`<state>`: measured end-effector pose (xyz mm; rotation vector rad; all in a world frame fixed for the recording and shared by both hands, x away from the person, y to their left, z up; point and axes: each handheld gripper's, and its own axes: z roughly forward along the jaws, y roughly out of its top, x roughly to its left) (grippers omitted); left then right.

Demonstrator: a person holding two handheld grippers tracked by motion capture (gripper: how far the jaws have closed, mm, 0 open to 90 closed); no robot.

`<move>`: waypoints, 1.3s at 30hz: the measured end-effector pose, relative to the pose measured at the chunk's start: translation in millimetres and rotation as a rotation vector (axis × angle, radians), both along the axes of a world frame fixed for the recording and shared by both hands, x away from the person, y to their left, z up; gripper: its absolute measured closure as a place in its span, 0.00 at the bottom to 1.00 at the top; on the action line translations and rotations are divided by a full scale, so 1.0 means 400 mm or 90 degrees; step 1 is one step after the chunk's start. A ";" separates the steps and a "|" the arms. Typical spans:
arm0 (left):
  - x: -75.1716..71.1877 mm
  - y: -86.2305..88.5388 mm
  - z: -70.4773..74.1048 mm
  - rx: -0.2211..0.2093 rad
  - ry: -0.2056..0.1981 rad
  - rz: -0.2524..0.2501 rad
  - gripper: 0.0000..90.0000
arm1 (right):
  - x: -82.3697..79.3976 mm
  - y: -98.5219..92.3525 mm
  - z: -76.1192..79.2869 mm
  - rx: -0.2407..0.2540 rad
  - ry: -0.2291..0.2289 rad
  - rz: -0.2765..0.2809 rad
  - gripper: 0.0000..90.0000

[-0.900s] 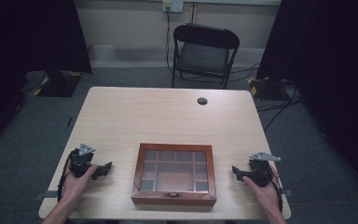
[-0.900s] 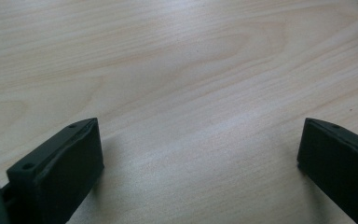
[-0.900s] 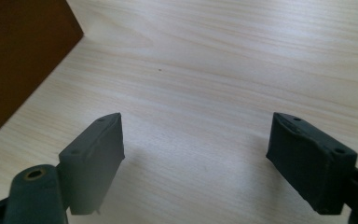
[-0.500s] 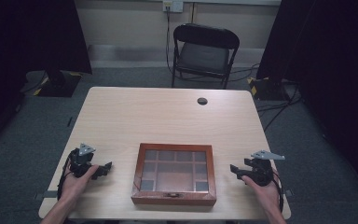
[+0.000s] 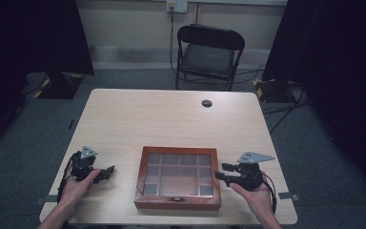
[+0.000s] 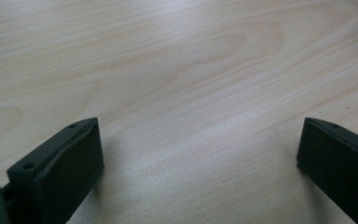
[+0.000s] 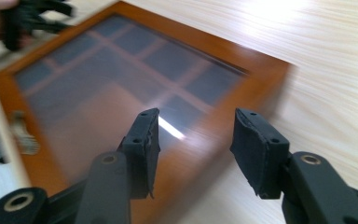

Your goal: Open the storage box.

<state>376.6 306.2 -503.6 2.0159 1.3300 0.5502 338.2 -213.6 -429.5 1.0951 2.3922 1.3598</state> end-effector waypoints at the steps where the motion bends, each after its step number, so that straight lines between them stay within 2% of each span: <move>1: 0.000 0.000 0.000 0.000 0.000 0.000 0.00 | 0.000 0.000 0.000 0.000 0.000 0.000 0.58; 2: 0.000 0.000 0.000 0.000 0.001 0.000 0.00 | -0.007 0.026 0.012 0.009 0.000 0.028 0.60; 3: 0.000 0.000 0.000 0.000 0.001 0.000 0.00 | -0.007 0.026 0.012 0.009 0.000 0.028 0.60; 6: 0.000 0.000 0.000 0.000 0.001 0.000 0.00 | -0.008 0.067 0.021 0.011 0.000 0.067 0.63; 10: 0.000 0.000 0.000 0.001 0.001 -0.001 0.00 | -0.008 0.121 0.019 0.012 0.004 0.111 0.67; 12: 0.001 0.001 0.001 0.003 0.000 -0.003 0.00 | -0.021 0.155 0.011 0.017 0.013 0.149 0.72; 13: 0.001 0.001 0.001 0.003 0.000 -0.003 0.00 | -0.021 0.155 0.011 0.017 0.013 0.149 0.72; 14: 0.001 0.001 0.000 0.002 -0.001 -0.003 0.00 | -0.029 0.173 0.008 0.016 0.016 0.170 0.75; 17: 0.001 0.001 0.000 0.002 -0.001 -0.003 0.00 | -0.035 0.188 0.004 0.015 0.021 0.189 0.77; 18: 0.001 0.001 0.000 0.002 -0.001 -0.003 0.00 | -0.041 0.204 -0.002 0.011 0.027 0.207 0.79; 19: 0.001 0.001 0.000 0.002 -0.001 -0.003 0.00 | -0.041 0.204 -0.002 0.011 0.027 0.207 0.79; 20: 0.001 0.001 0.000 0.002 -0.001 -0.002 0.00 | -0.048 0.220 -0.010 0.007 0.033 0.229 0.80; 21: 0.001 0.001 0.000 0.002 -0.001 -0.002 0.00 | -0.048 0.220 -0.010 0.007 0.033 0.229 0.80; 24: 0.001 0.001 0.000 0.001 -0.001 -0.002 0.00 | -0.065 0.249 -0.017 -0.004 0.039 0.266 0.83; 29: 0.003 0.000 -0.001 -0.005 -0.002 -0.002 0.00 | -0.069 0.257 -0.025 -0.007 0.041 0.279 0.84; 31: 0.003 0.000 -0.001 -0.005 -0.002 -0.003 0.00 | -0.069 0.258 -0.028 0.002 0.044 0.290 0.84; 39: 0.002 0.000 -0.001 -0.005 -0.002 -0.002 0.00 | -0.072 0.263 -0.035 -0.018 0.031 0.300 0.89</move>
